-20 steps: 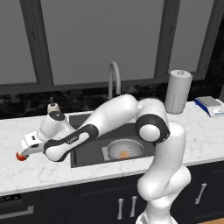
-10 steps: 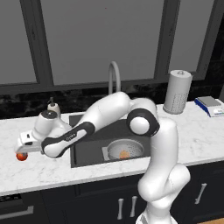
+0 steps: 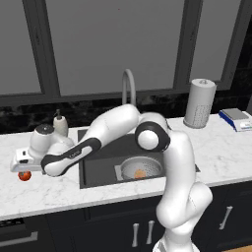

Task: Put the colander in the sink, put the peach, apple in the colander, and turn on the sink faucet and pour water over the colander.

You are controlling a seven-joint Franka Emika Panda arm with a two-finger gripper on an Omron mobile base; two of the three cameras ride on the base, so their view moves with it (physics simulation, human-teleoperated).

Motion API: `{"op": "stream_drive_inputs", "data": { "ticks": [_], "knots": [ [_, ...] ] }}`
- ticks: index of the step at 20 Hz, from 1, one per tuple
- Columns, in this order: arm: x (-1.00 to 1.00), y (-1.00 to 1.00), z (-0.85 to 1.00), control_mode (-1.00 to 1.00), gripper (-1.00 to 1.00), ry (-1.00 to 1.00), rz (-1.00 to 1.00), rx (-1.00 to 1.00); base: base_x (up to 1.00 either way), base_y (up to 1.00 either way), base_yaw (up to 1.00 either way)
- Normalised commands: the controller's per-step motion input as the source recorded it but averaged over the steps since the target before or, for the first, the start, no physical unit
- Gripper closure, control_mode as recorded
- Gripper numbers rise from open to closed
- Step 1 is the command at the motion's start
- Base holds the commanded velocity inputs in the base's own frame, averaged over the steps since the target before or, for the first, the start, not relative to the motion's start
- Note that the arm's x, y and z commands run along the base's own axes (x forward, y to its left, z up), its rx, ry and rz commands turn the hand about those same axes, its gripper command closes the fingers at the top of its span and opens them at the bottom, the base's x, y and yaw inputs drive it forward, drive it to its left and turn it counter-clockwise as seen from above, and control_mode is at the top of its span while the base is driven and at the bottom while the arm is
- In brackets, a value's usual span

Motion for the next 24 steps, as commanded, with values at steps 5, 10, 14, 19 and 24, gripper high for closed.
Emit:
{"op": "stream_drive_inputs", "data": {
  "ticks": [5,10,14,19,24],
  "knots": [
    [0.14,0.06,-0.15,-1.0,-1.0,0.01,-0.08,-0.03,0.0,0.0,0.0],
    [0.21,0.14,-0.1,-1.0,-1.0,0.01,-0.1,-0.02,0.0,0.0,0.0],
    [0.14,0.22,-0.05,-1.0,-1.0,0.03,-0.1,-0.01,0.0,0.0,0.0],
    [0.22,0.15,-0.12,-1.0,-1.0,0.07,-0.09,-0.01,0.0,0.0,0.0],
    [0.3,0.11,-0.1,-1.0,-1.0,0.14,-0.1,-0.02,0.0,0.0,0.0]
  ]
}}
